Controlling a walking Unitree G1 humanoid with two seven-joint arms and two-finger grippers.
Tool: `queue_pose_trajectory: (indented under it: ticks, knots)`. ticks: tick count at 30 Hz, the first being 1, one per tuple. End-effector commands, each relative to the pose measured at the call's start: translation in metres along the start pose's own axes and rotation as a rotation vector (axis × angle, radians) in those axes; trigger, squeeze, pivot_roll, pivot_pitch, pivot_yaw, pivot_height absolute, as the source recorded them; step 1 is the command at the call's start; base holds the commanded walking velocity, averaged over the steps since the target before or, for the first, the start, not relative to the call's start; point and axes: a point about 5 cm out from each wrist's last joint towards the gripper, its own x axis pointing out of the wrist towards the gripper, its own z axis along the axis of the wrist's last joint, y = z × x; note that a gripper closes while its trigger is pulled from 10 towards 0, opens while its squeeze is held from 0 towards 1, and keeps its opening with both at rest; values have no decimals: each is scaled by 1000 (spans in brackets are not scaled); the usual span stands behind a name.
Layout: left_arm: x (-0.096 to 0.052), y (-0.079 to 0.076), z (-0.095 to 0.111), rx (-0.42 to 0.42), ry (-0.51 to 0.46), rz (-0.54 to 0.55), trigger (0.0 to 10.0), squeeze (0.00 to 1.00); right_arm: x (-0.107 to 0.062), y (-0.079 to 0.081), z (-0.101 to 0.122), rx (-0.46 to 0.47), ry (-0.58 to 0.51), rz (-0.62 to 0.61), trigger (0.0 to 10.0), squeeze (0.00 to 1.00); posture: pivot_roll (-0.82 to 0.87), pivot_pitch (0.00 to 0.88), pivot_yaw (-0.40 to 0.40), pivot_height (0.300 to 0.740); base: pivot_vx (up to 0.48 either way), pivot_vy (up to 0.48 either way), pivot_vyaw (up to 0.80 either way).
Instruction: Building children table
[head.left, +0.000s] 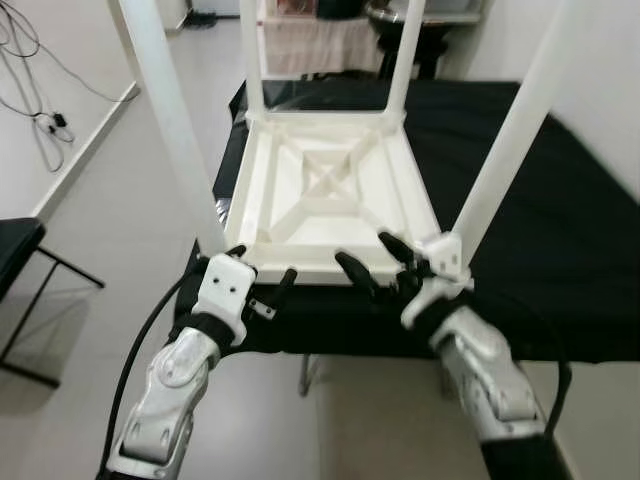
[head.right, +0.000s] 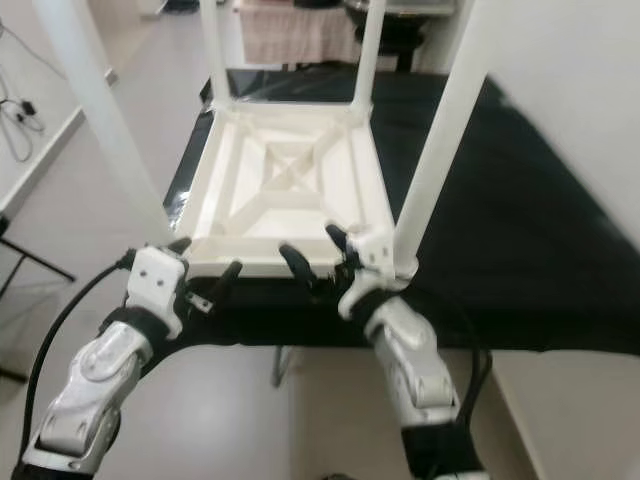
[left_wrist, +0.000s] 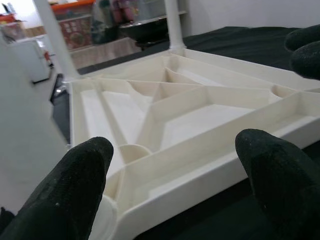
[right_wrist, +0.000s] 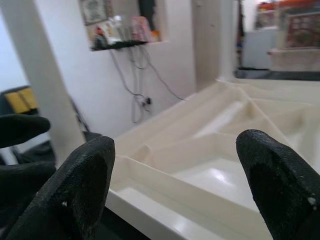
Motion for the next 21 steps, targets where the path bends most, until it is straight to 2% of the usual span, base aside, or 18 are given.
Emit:
queue_pose_trajectory:
  ticks: [1,4,7,13,17,20,21]
  knots:
    - [2,2,7,0,-20,-6,10000,0,-1,-3,4,32,-23,1,10000,0,49,71,-16,740,251,0,-638]
    - [3,2,11,-2,-34,-10,10000,0,1,-4,8,0,-14,-3,10000,0,48,73,-16,740,250,0,0]
    - [3,1,14,-10,-43,-13,10000,0,1,-1,11,3,-31,22,10000,0,48,75,-14,740,251,0,-800]
    - [2,0,15,-7,-38,-22,10000,0,3,2,8,12,-11,50,10000,0,59,84,-15,740,258,0,0]
    - [1,0,16,-11,-42,-20,10000,0,1,8,11,21,-24,140,10000,0,59,87,-17,740,256,0,0]
    - [-1,-3,15,-2,-29,-30,10000,0,-2,9,13,8,-28,167,10000,0,60,90,-19,740,0,0,800]
    - [-1,-4,15,-7,-27,-30,10000,0,-2,5,12,-21,7,154,10000,0,61,93,-21,740,0,0,0]
